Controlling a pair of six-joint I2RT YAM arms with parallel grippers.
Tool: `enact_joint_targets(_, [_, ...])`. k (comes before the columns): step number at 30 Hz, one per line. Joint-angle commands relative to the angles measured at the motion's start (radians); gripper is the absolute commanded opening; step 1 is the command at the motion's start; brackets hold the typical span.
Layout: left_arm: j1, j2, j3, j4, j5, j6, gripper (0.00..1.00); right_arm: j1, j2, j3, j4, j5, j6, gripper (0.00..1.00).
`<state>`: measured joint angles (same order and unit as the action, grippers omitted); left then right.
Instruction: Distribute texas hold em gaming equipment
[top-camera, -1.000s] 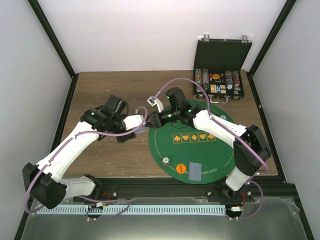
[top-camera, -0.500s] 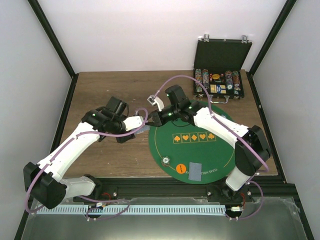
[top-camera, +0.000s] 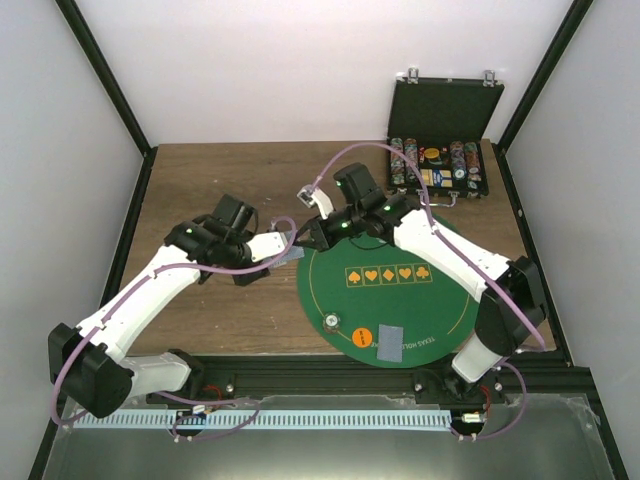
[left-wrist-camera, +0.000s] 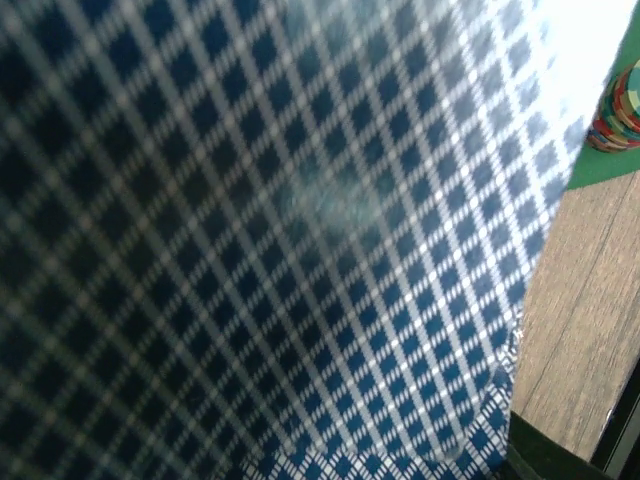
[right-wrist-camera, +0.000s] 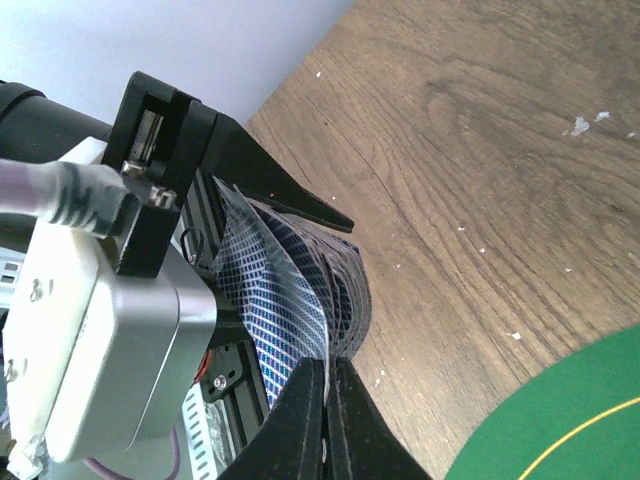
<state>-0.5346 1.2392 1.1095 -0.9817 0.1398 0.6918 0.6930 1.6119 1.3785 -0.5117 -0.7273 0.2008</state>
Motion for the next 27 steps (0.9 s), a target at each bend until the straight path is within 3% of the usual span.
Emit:
enact_joint_targets(1, [0.010, -0.011, -0.007, 0.023, 0.006, -0.009, 0.55, -0.028, -0.048, 0.053, -0.074, 0.031, -0.044, 0.01])
enact_joint_targets(13, [0.044, -0.004, 0.000, 0.031, 0.012, -0.019, 0.55, -0.220, -0.176, 0.099, -0.248, 0.124, -0.169, 0.01])
enact_joint_targets(22, [0.048, 0.006, 0.001, 0.045, 0.007, -0.044, 0.55, -0.553, -0.241, -0.070, -0.488, 0.469, -0.334, 0.01])
enact_joint_targets(24, [0.049, 0.011, 0.002, 0.054, 0.001, -0.044, 0.55, -0.573, -0.274, -0.148, -0.470, 0.563, -0.354, 0.01])
enact_joint_targets(27, [0.049, 0.015, 0.007, 0.061, 0.004, -0.041, 0.55, -0.573, -0.302, -0.245, -0.450, 0.584, -0.430, 0.01])
